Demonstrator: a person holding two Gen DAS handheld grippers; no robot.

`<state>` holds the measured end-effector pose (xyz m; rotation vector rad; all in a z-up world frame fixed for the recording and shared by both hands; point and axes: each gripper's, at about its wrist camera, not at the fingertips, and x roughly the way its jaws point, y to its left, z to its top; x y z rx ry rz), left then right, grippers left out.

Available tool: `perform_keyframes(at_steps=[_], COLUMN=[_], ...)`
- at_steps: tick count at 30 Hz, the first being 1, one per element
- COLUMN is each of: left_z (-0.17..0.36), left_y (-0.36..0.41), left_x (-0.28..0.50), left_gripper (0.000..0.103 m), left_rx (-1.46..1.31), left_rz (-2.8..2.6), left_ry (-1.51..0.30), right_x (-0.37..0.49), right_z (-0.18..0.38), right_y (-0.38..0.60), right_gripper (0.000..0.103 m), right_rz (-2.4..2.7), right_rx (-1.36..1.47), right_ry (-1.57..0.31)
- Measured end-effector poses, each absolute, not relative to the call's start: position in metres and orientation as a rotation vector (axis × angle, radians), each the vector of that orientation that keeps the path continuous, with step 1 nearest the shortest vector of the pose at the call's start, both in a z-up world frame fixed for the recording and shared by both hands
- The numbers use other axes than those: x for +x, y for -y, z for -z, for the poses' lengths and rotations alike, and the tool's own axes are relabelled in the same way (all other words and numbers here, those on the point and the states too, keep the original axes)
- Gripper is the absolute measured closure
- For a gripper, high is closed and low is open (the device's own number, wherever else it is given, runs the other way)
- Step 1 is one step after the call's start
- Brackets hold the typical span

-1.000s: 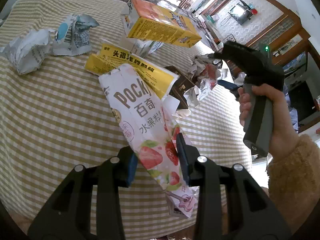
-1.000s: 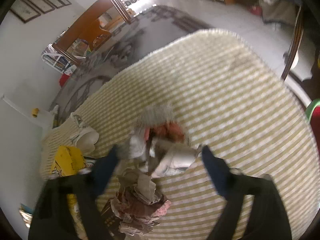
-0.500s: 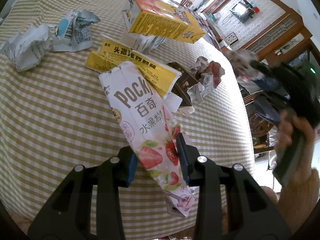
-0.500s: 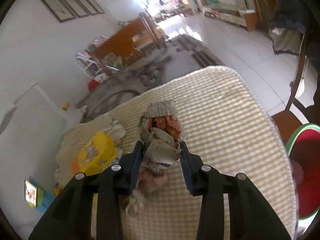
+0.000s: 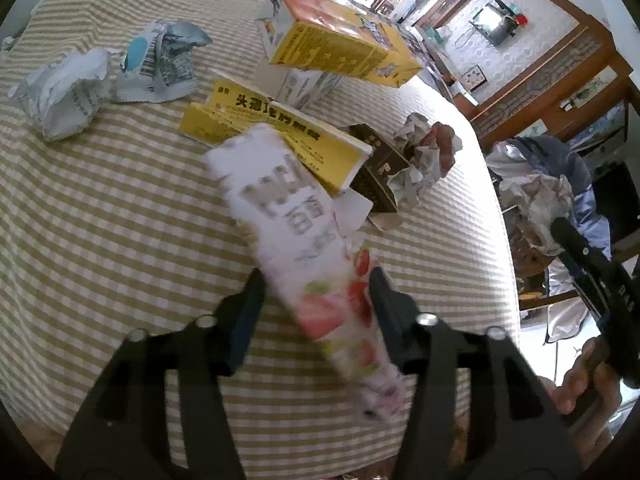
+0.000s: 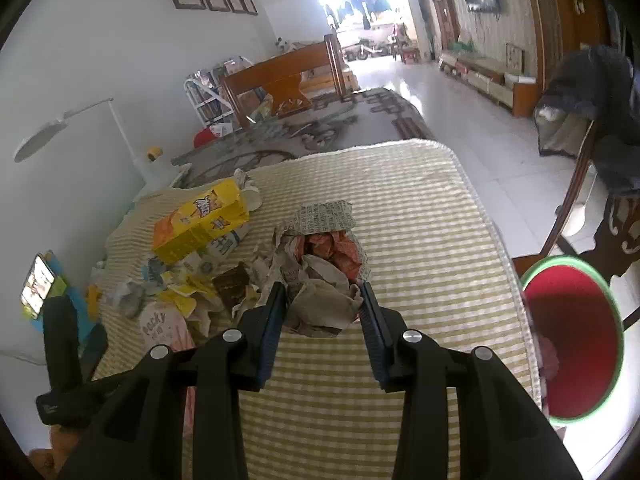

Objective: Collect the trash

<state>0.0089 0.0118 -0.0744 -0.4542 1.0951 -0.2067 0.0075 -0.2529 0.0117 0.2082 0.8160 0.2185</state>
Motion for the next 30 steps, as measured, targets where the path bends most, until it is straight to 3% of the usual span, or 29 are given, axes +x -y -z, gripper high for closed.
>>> perform_keyframes(at_steps=[4, 8, 9, 12, 16, 18, 19, 30], left_z=[0.07, 0.069, 0.07, 0.074, 0.076, 0.076, 0.075, 0.046], left_y=[-0.009, -0.003, -0.001, 0.004, 0.011, 0.011, 0.009, 0.0], left_x=[0.008, 0.008, 0.008, 0.008, 0.006, 0.006, 0.005, -0.031], left_gripper=[0.035, 0.029, 0.022, 0.021, 0.038, 0.056, 0.06, 0.076], left_rx=[-0.447, -0.432, -0.429, -0.408, -0.36, -0.355, -0.367, -0.434], left_rz=[0.218, 0.238, 0.241, 0.244, 0.249, 0.261, 0.265, 0.238], left_ry=[-1.067, -1.063, -1.064, -1.076, -1.083, -1.081, -1.081, -1.017], right_x=[0.008, 0.007, 0.008, 0.008, 0.008, 0.008, 0.008, -0.001], right_z=[-0.008, -0.009, -0.009, -0.009, -0.009, -0.009, -0.009, -0.016], right_y=[0.254, 0.261, 0.262, 0.264, 0.264, 0.264, 0.265, 0.271], right_gripper=[0.066, 0.065, 0.065, 0.064, 0.064, 0.064, 0.064, 0.064], right_rz=[-0.227, -0.227, -0.227, -0.228, -0.231, -0.232, -0.232, -0.256], right_rx=[0.224, 0.253, 0.261, 0.275, 0.276, 0.278, 0.28, 0.315], right_ry=[-0.825, -0.814, -0.814, -0.813, -0.814, -0.812, -0.81, -0.773])
